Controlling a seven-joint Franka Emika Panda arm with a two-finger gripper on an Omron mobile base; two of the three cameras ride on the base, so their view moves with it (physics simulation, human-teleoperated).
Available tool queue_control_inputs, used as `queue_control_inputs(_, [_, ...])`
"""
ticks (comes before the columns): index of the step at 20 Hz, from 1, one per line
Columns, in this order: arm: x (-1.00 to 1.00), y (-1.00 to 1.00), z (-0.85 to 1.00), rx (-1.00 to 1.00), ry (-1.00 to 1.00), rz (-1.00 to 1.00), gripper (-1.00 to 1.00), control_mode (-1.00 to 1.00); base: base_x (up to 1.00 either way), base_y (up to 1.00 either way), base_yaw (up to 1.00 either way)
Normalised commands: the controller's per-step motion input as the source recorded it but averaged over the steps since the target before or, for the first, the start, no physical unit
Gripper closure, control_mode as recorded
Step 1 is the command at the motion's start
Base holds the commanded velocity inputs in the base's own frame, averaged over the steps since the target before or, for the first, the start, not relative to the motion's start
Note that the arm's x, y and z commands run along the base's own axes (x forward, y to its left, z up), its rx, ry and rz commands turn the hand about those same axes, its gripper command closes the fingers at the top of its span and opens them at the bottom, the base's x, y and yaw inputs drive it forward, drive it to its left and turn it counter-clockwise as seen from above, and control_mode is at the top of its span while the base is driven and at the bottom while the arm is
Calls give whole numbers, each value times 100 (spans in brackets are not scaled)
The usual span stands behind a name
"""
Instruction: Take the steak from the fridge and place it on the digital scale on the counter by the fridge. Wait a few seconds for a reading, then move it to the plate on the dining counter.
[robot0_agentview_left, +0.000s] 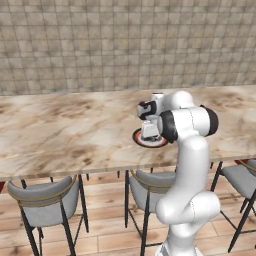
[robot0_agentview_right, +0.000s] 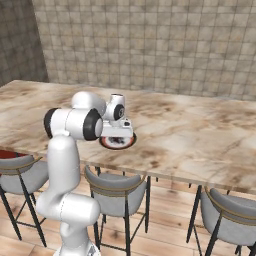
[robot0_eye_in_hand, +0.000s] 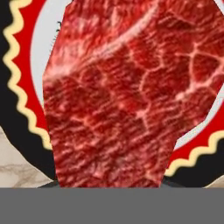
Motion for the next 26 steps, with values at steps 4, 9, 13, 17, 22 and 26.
queue_control_inputs(4, [6, 0, 0, 0, 6, 0, -100, -100, 0, 0, 0])
queue_control_inputs(9, [5, 0, 0, 0, 7, 0, -100, -100, 0, 0, 0])
queue_control_inputs(13, [3, 0, 0, 0, 5, 0, -100, -100, 0, 0, 0])
queue_control_inputs(17, [-9, -11, 28, 0, 1, 0, -100, -100, 0, 0, 0])
queue_control_inputs(22, [-61, -31, 68, 7, 0, 0, -100, -100, 0, 0, 0])
queue_control_inputs(26, [-98, -33, 71, 8, -2, 0, -100, -100, 0, 0, 0])
